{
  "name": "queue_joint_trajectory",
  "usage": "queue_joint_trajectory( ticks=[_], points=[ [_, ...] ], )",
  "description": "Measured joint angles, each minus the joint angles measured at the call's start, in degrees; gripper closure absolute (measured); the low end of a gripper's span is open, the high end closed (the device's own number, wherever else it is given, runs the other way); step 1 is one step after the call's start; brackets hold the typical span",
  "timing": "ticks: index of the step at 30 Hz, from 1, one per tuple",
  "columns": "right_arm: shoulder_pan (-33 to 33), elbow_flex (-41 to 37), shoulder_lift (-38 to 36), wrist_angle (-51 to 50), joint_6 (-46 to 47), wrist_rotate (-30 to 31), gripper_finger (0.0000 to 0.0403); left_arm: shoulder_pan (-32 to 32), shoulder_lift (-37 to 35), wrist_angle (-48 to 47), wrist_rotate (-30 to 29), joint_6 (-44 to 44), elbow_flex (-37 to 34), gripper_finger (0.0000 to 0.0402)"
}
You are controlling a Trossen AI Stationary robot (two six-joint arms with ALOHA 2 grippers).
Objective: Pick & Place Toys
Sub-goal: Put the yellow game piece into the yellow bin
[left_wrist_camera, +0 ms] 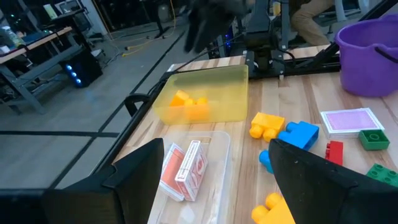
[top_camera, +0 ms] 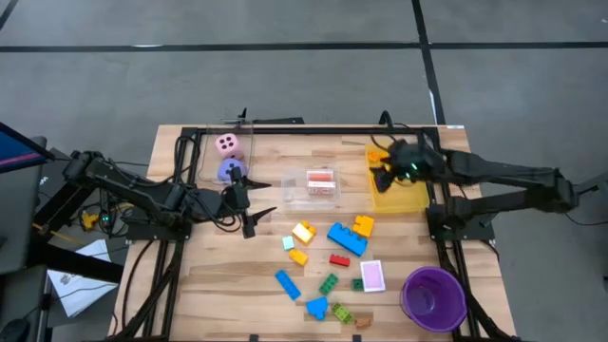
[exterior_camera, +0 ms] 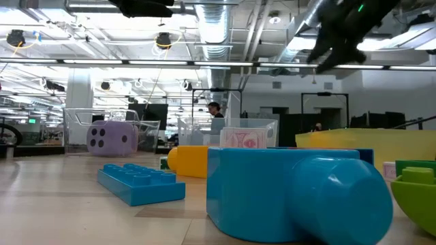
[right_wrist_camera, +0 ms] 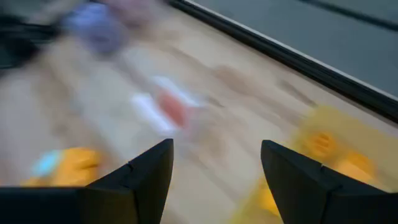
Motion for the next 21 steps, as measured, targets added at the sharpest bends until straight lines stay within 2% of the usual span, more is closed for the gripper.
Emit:
queue_joint_trajectory(
  ticks=[2, 5, 8, 12, 16, 21],
  points=[
    [7.30, 0.00, -1.92, 0.99, 0.09, 3.27, 0.0168, 0.00, 0.05, 0.03, 0.20, -0.02, 0.00, 0.0117],
    [18.77, 0.00, -2.75, 3.34, 0.20, 9.84, 0.0168, 0.04, 0.22, -0.01, 3.90, -0.06, 0.00, 0.0117],
    [29.73, 0.00, -2.18, 6.36, 0.20, 17.14, 0.0168, 0.04, 0.57, 0.20, 8.90, 0.00, 0.00, 0.0117],
    [42.11, 0.00, 0.55, 11.34, -0.95, 26.60, 0.0168, -0.02, 0.59, 0.28, 10.79, 0.13, -0.02, 0.0117],
    [49.22, 1.64, 1.10, 14.55, -5.04, 31.33, 0.0168, -0.02, 0.80, 0.90, 10.85, 0.89, -0.02, 0.0117],
    [54.36, 1.92, 0.91, 16.43, -7.34, 37.68, 0.0168, -0.02, 3.45, 5.08, 11.26, 1.74, -0.02, 0.0117]
  ],
)
